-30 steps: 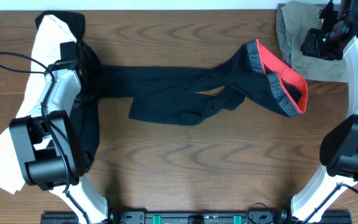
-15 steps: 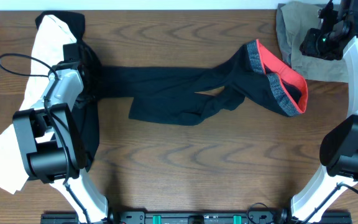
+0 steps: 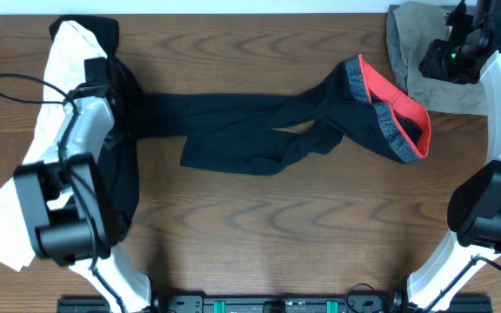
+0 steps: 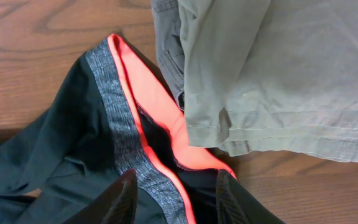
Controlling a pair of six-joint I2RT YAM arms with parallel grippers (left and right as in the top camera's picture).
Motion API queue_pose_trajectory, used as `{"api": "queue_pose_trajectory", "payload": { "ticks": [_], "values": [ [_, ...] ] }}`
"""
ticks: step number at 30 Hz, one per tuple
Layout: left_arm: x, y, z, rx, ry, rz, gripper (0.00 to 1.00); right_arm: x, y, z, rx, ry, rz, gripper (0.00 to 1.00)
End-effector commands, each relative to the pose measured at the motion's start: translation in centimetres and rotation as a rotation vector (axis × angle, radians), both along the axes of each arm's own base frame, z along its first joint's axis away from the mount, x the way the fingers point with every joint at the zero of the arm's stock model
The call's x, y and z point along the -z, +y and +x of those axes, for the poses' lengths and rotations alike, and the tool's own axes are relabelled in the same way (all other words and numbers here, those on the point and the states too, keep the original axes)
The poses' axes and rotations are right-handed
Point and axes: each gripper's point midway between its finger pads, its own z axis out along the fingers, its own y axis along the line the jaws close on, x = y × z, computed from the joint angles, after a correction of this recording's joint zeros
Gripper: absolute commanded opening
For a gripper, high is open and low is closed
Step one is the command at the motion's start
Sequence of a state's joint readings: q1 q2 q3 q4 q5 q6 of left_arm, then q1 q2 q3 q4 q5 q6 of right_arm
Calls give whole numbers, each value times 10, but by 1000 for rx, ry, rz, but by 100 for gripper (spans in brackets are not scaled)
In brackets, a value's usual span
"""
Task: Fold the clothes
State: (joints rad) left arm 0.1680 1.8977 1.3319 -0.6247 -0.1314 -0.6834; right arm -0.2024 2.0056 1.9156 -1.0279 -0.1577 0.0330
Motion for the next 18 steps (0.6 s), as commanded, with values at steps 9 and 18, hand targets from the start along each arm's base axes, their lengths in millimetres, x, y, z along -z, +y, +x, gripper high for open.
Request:
{"api": "queue_pose_trajectory", "payload": {
  "ticks": [9, 18],
  "values": [
    [-139, -6, -37, 36, -227, 68, 6, 8, 12, -6, -46, 37, 38, 39],
    [-157, -44, -62, 134, -204, 68, 6, 8, 17, -7, -58, 39, 64, 39]
  ]
}}
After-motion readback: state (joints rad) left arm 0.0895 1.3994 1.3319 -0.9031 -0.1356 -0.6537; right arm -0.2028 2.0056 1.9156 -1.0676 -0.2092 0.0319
